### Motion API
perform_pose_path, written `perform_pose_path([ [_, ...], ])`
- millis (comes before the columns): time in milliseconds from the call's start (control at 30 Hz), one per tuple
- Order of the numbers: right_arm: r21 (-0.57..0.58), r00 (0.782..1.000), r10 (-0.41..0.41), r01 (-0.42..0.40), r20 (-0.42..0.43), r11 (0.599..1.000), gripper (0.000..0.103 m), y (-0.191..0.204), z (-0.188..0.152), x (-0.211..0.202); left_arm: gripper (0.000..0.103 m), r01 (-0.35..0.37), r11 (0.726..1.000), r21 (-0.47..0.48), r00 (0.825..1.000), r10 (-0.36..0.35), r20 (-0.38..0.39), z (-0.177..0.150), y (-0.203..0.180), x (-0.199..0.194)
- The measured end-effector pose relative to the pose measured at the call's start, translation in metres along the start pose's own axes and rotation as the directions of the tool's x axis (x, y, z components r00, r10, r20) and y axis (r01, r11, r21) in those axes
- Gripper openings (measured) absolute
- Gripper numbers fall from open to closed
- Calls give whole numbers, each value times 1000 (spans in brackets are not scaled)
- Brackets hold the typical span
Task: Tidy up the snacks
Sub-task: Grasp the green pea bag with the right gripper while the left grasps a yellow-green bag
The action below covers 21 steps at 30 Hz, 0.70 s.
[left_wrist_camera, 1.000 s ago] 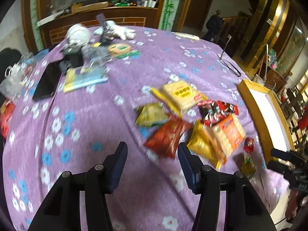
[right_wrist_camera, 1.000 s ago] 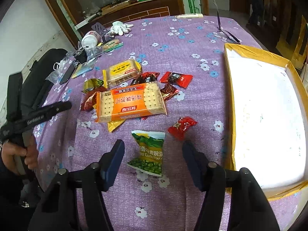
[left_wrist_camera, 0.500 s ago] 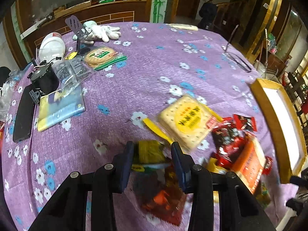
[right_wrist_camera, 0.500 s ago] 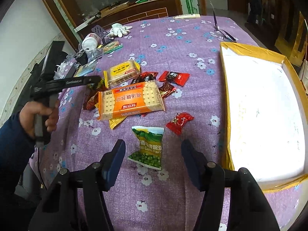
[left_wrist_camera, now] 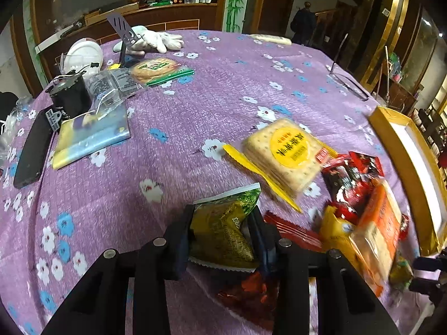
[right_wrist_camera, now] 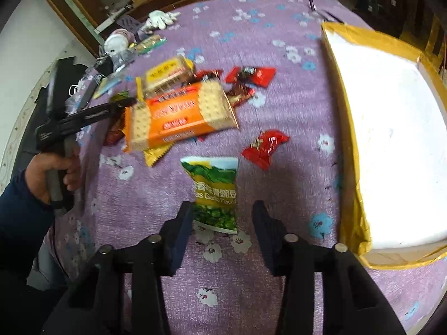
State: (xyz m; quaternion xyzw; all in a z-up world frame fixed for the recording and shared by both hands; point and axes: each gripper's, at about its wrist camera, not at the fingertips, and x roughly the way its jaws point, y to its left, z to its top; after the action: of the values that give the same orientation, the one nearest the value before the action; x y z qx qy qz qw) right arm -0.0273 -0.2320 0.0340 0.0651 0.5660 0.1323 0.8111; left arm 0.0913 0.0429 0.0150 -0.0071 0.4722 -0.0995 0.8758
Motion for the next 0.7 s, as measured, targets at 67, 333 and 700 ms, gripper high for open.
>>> perform_pose_path([
  [67,0,1000,3,-3,-6,1000,41,2,1,4,40,16,1000,-8,1000,-16,14,-4,1,-8],
  [333,3,1000,27,-27,11,1000,42,12,12,3,40,44,999,-28,998,-43,55,-12,-1,-36],
  [700,64,999,-21,24,-47,998,39,12,20,28,40,98,995,-15,990,-96,101,-18,-16,-65],
])
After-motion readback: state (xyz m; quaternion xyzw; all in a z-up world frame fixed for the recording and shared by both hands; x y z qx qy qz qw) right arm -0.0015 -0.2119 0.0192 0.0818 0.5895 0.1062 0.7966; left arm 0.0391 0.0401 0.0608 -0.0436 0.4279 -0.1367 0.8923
